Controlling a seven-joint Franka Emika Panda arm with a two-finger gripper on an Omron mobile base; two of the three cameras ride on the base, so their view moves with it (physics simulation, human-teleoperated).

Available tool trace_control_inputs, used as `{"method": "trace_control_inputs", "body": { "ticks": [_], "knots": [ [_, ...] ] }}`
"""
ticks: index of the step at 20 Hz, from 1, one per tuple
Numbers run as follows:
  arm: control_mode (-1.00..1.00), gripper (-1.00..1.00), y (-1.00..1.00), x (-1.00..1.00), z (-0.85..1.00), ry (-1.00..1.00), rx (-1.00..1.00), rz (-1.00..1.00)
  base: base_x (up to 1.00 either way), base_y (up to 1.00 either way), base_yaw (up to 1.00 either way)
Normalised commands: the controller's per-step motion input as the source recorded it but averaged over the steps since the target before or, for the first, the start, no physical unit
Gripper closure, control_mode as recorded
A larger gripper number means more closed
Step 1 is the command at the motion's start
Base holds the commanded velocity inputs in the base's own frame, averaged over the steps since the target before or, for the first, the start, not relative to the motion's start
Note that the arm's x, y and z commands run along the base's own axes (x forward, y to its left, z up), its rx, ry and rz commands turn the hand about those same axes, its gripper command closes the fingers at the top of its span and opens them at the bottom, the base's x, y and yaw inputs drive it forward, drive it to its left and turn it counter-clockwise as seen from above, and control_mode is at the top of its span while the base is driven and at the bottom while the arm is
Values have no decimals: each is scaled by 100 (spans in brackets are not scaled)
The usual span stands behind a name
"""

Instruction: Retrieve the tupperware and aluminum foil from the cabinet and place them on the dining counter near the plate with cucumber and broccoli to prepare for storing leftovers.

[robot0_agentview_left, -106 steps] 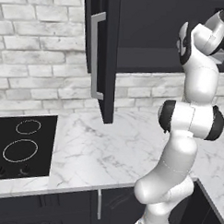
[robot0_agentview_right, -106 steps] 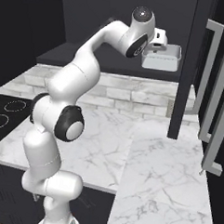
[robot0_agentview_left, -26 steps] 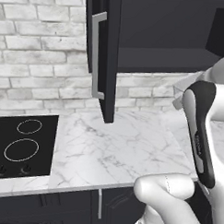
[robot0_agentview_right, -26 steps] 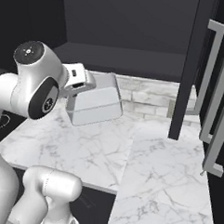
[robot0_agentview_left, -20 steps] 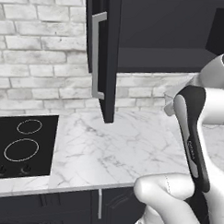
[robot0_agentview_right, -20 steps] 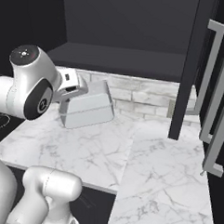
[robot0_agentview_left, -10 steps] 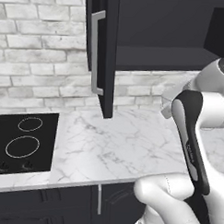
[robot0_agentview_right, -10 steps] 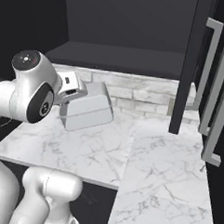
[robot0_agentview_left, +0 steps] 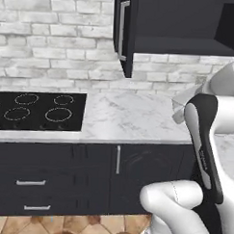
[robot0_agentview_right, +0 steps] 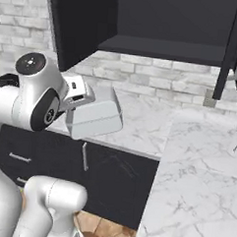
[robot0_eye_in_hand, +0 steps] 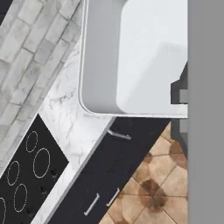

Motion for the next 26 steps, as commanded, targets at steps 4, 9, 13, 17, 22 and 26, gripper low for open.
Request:
{"method": "trace_control_inputs", "body": {
  "ticks": [4,9,13,17,22,26],
  "knots": [
    [100,100,0,0,0,0,0,0,-18,98,66],
    [100,100,0,0,0,0,0,0,-1,85,83],
    [100,100,0,0,0,0,0,0,-19,66,93],
    [100,100,0,0,0,0,0,0,-37,79,92],
    [100,100,0,0,0,0,0,0,-42,82,92],
    [100,100,0,0,0,0,0,0,-35,96,85]
  ]
}}
